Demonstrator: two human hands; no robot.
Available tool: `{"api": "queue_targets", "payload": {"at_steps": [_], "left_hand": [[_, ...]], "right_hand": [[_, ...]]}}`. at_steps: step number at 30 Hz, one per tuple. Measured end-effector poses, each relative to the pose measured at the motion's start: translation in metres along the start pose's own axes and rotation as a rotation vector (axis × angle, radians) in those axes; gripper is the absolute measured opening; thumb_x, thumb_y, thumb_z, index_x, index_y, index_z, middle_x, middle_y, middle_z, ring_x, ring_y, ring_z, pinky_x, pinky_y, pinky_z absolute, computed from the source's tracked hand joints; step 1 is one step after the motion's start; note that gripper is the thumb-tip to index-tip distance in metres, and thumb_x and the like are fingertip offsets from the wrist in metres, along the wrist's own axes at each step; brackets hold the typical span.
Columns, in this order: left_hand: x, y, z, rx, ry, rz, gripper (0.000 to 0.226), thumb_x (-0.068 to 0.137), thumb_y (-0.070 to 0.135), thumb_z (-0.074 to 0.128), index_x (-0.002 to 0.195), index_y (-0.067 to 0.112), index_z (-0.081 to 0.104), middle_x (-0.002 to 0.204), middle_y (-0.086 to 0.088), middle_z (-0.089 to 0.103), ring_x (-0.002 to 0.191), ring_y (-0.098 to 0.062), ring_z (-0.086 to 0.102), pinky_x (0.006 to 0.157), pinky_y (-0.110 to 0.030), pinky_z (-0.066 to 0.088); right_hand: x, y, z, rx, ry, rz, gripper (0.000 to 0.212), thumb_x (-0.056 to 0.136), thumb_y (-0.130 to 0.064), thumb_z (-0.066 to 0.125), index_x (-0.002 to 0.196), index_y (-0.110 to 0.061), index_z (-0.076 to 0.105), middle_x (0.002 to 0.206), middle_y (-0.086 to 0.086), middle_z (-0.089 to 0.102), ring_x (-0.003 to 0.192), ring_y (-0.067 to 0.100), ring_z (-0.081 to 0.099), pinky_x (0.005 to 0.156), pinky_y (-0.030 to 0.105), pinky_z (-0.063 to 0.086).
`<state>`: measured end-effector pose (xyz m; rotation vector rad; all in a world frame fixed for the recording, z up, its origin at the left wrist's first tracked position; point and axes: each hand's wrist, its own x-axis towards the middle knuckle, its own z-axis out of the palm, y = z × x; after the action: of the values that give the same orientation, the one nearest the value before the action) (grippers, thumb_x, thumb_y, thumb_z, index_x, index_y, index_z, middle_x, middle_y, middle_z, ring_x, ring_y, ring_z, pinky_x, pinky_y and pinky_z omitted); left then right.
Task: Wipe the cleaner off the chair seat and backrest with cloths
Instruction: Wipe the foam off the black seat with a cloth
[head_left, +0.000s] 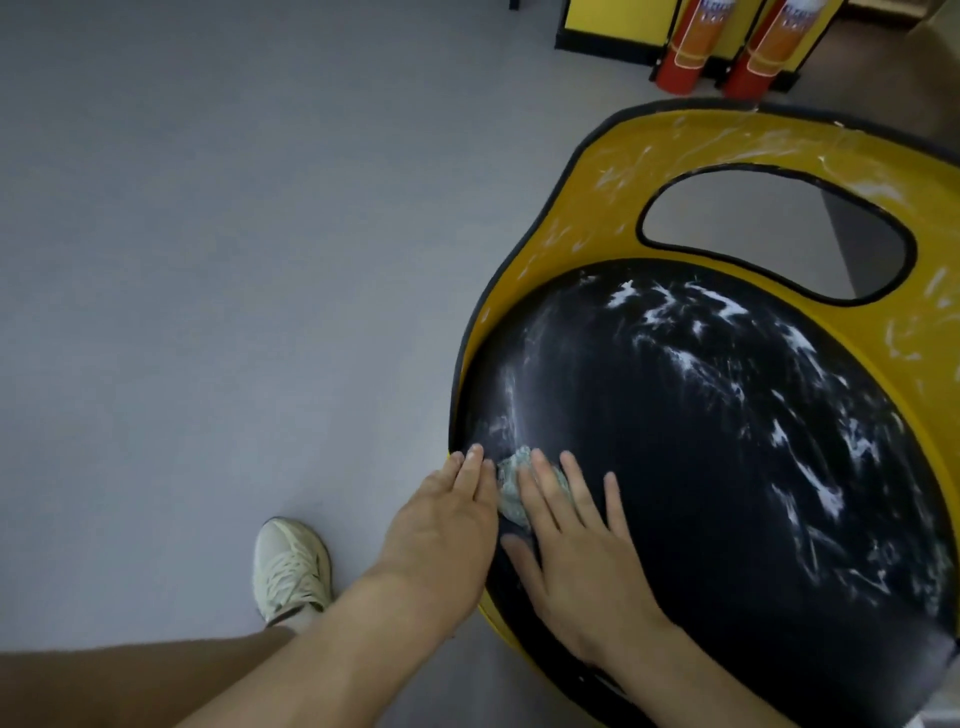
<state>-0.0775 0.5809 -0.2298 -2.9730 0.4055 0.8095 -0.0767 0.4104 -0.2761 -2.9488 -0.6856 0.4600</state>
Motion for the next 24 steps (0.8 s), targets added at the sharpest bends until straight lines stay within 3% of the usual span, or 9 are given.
{"api": "queue_targets", "payload": {"at_steps": [2, 6, 10, 15, 18, 24], "left_hand": [[0.001, -0.005, -0.006, -0.025, 0.024, -0.022, 0.075, 0.102, 0.013, 0.037, 0.155, -0.004, -0.013, 0.165, -0.022, -0.014, 0.155, -0.030, -0.008, 0.126, -0.037, 0.002], [-0.003, -0.010, -0.014, -0.109, 0.025, -0.067, 0.072, 0.102, 0.009, 0.036, 0.158, 0.001, -0.010, 0.167, -0.017, -0.009, 0.156, -0.026, -0.002, 0.124, -0.031, 0.001], [-0.006, -0.007, -0.018, -0.130, 0.037, -0.080, 0.070, 0.102, 0.008, 0.035, 0.158, 0.000, -0.005, 0.168, -0.018, -0.003, 0.156, -0.024, 0.002, 0.122, -0.028, 0.001], [-0.006, -0.002, -0.017, -0.188, 0.043, -0.087, 0.071, 0.101, 0.007, 0.036, 0.158, 0.000, -0.005, 0.168, -0.019, -0.002, 0.156, -0.026, 0.004, 0.122, -0.028, 0.005], [-0.006, 0.006, -0.013, -0.240, 0.041, -0.052, 0.076, 0.100, 0.007, 0.041, 0.158, 0.001, -0.008, 0.168, -0.017, -0.007, 0.156, -0.027, 0.003, 0.123, -0.029, 0.006], [0.003, 0.003, -0.009, -0.321, 0.138, 0.024, 0.079, 0.097, 0.004, 0.044, 0.161, 0.010, -0.002, 0.169, -0.008, -0.008, 0.156, -0.021, 0.002, 0.121, -0.024, 0.011]], "right_hand": [[0.039, 0.000, -0.014, -0.004, 0.012, 0.003, 0.069, 0.102, -0.059, 0.004, 0.162, -0.025, 0.005, 0.169, -0.006, -0.001, 0.155, 0.020, -0.011, 0.122, 0.056, -0.004], [0.088, -0.007, -0.031, 0.024, -0.010, 0.038, 0.064, 0.105, -0.054, 0.010, 0.161, -0.026, -0.005, 0.168, -0.007, -0.013, 0.153, 0.019, -0.020, 0.122, 0.056, -0.010], [0.023, -0.011, -0.010, 0.042, 0.033, -0.034, 0.065, 0.105, -0.054, 0.012, 0.162, -0.024, -0.001, 0.169, -0.006, -0.009, 0.153, 0.019, -0.018, 0.123, 0.055, -0.003], [-0.084, 0.001, 0.027, -0.090, -0.008, -0.036, 0.079, 0.094, -0.065, 0.038, 0.156, -0.017, 0.035, 0.165, 0.001, 0.027, 0.151, 0.029, 0.026, 0.113, 0.060, 0.023], [-0.106, 0.002, 0.037, -0.119, -0.017, -0.009, 0.086, 0.089, -0.074, 0.037, 0.151, -0.015, 0.044, 0.163, 0.002, 0.033, 0.146, 0.032, 0.036, 0.110, 0.060, 0.027], [-0.043, -0.021, 0.018, -0.019, 0.036, 0.019, 0.093, 0.094, -0.081, 0.019, 0.160, -0.014, 0.022, 0.168, 0.002, 0.014, 0.155, 0.030, 0.008, 0.119, 0.059, 0.011]]}}
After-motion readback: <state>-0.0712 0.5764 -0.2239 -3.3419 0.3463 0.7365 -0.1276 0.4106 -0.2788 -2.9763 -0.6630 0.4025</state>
